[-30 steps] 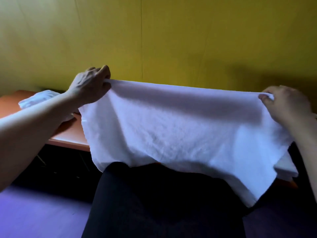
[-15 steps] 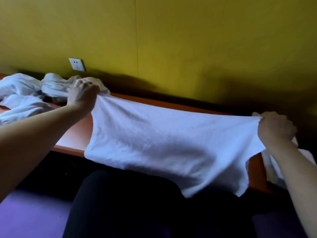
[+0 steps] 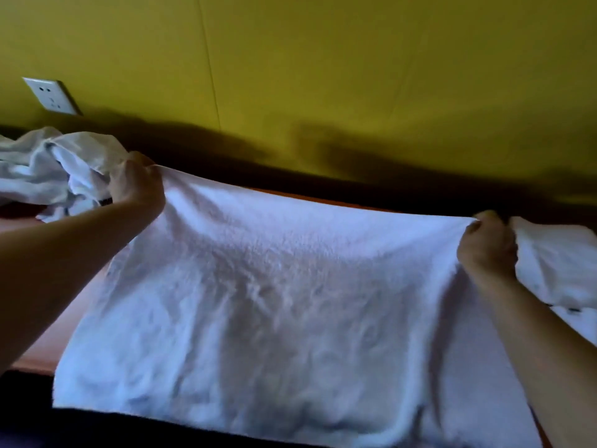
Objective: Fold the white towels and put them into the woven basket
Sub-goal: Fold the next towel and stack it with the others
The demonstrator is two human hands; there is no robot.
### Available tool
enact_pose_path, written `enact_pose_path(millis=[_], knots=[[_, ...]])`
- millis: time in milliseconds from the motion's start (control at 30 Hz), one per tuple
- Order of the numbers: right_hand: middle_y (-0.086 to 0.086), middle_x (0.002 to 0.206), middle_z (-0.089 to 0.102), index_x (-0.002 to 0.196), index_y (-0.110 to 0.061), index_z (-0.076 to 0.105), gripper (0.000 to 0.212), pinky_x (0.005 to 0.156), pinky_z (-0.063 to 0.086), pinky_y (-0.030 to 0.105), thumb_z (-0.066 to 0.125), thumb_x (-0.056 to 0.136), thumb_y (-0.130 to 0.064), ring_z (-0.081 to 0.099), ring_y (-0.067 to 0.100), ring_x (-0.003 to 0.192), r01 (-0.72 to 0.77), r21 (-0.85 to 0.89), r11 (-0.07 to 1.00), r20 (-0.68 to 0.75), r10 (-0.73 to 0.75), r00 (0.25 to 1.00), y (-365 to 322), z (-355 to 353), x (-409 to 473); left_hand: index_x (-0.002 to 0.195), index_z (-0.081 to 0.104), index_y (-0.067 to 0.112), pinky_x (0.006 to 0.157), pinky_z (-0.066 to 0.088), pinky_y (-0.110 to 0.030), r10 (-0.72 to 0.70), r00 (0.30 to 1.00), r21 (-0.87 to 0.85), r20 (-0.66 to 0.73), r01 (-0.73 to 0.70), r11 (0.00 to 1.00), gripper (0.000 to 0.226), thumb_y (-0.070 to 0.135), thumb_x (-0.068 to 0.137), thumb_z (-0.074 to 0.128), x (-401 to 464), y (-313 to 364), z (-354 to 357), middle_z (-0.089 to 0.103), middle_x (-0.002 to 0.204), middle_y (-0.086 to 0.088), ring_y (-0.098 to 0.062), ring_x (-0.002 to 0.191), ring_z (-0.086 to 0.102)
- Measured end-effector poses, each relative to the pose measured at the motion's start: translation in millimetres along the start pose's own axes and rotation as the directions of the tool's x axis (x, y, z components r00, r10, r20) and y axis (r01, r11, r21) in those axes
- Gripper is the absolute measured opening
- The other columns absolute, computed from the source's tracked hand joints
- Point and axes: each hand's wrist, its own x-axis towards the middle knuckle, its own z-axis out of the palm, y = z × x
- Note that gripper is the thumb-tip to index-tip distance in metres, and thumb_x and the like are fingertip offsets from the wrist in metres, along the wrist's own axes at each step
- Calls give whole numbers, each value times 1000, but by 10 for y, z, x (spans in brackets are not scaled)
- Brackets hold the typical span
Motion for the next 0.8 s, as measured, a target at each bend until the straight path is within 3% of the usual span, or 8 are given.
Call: enact_pose_path(millis=[200,300,400,467,567,667,800], knots=[[26,121,59,124,-9,59,34,95,43,46,36,101,-17,55,47,114,76,-58,995,36,-74,997,-33,516,415,112,59,12,82,47,-50,-31,999,-7,42,31,999,23,25,97,46,179,-16,651,60,109,-26,-45,99,57],[28,125,57,128,-4,58,32,93,39,43,42,101,-9,54,45,117,77,-5,997,38,-77,996,-29,726,524,120,56,18,84,50,-53,-26,995,-12,96,27,1000,24,27,97,52,193,-24,889,58,120,-25,-46,103,58],[29,130,56,138,-7,47,44,94,46,51,43,97,-22,55,47,118,109,50,993,18,-110,994,114,976,615,147,38,19,106,41,-56,141,952,-10,270,-144,990,57,27,96,64,126,-47,1068,33,152,-23,-48,132,41],[29,131,57,141,-7,45,51,93,47,50,39,98,-34,56,47,118,111,33,993,93,-114,989,278,1079,630,153,31,21,114,29,-58,243,911,53,334,-275,960,63,31,98,60,52,-43,1136,18,162,-17,-44,145,27],[29,117,64,117,-2,64,60,96,43,44,31,94,-46,58,45,112,248,33,968,85,-250,965,403,971,569,148,44,17,116,22,-55,348,882,168,318,-414,895,48,32,103,47,-144,25,1230,30,161,-15,-38,146,29],[31,121,63,119,2,66,36,95,27,38,46,104,-24,57,45,114,340,-54,939,53,-338,940,466,731,500,142,50,14,111,30,-54,466,804,139,369,-544,827,59,43,93,34,-588,224,1276,44,151,-19,-39,136,41],[27,119,62,121,-8,65,36,95,44,49,40,102,-27,55,45,110,347,-200,916,26,-349,937,760,705,578,140,54,13,109,31,-50,645,640,12,417,-713,701,62,46,94,31,-1454,626,1327,48,148,-21,-43,134,45]])
